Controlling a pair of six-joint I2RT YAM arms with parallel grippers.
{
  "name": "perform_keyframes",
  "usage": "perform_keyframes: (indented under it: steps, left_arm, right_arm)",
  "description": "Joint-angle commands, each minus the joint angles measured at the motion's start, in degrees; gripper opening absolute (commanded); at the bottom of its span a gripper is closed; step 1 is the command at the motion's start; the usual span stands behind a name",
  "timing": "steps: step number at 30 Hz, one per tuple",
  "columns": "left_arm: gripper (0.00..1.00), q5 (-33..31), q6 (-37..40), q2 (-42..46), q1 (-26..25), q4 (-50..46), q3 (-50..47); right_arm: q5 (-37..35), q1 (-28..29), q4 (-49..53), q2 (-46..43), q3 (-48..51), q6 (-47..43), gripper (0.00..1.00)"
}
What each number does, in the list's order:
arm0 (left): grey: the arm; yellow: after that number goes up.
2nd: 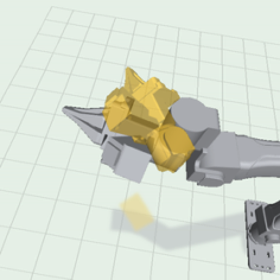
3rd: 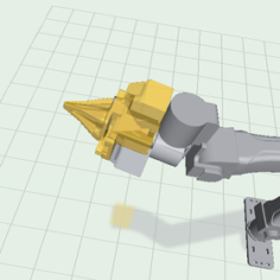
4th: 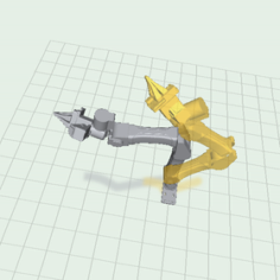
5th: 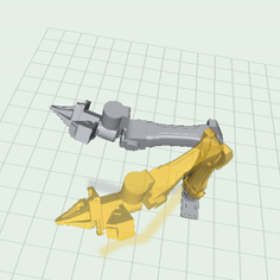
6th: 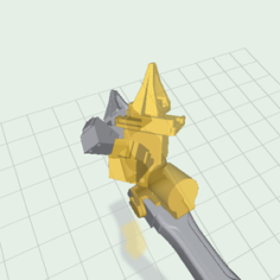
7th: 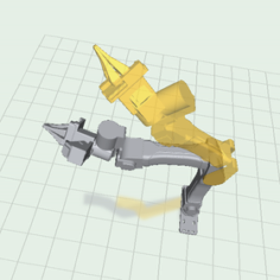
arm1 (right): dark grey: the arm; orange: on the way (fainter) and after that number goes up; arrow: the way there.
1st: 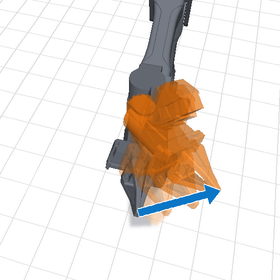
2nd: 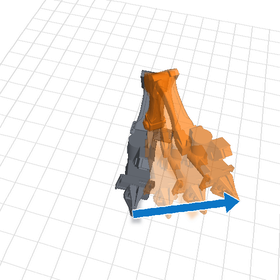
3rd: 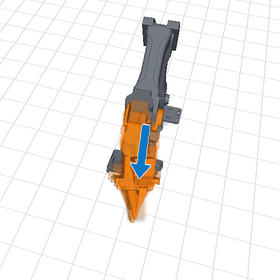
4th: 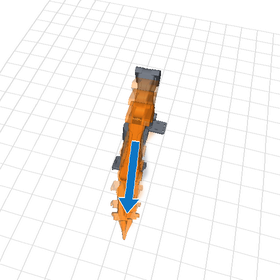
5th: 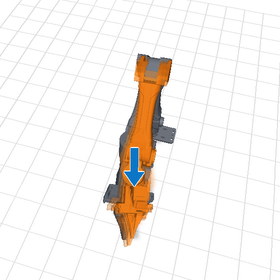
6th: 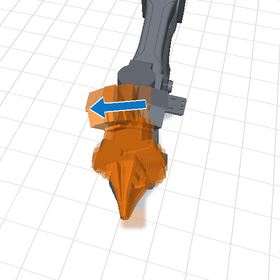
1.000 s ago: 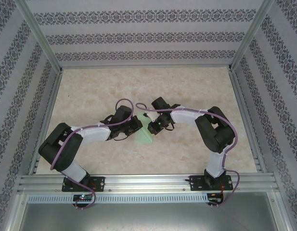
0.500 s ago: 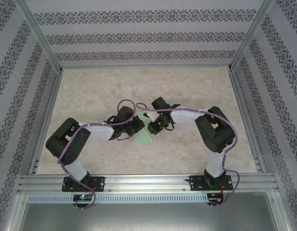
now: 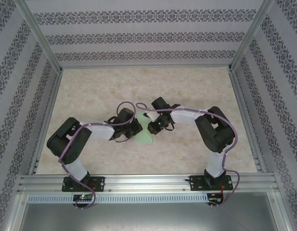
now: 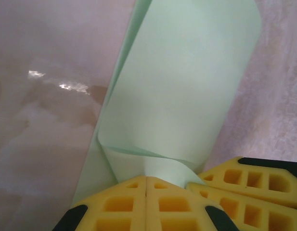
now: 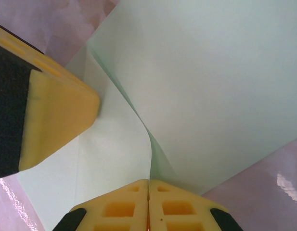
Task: Fold a paper plane with a square sheet of paper (pick it up from the middle)
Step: Fold the triangle a second time at the center of the table.
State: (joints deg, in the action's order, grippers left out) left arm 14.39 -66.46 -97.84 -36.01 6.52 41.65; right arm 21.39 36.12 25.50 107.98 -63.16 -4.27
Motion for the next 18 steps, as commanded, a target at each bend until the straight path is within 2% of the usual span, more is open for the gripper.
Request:
perform_keyframes:
  steps: [1, 9, 14, 16, 18]
  left_arm:
    - [0.06, -2.5, 1.9, -0.2, 0.5, -3.4, -0.6]
    - [0.04, -3.7, 2.5, 0.2, 0.4, -3.3, -3.0]
    - [0.04, -3.7, 4.2, -0.5, 0.2, -5.0, -1.7]
    - [0.03, -3.8, 4.6, -0.5, 0.2, -5.5, -1.6]
    - [0.03, -4.0, 5.1, -0.4, 0.2, -6.2, -1.6]
  right_arm:
    - [0.4, 0.1, -0.6, 2.0, 0.2, 1.0, 0.09]
    - [-0.3, 0.0, -0.7, 0.9, 0.0, 2.6, 0.15]
    - [2.8, -0.6, -0.2, -1.7, -1.7, 7.5, 0.26]
    - [3.1, -0.7, -1.2, -3.7, -1.5, 9.4, 0.32]
    - [2.4, -0.9, -1.5, -5.6, -1.1, 10.7, 0.35]
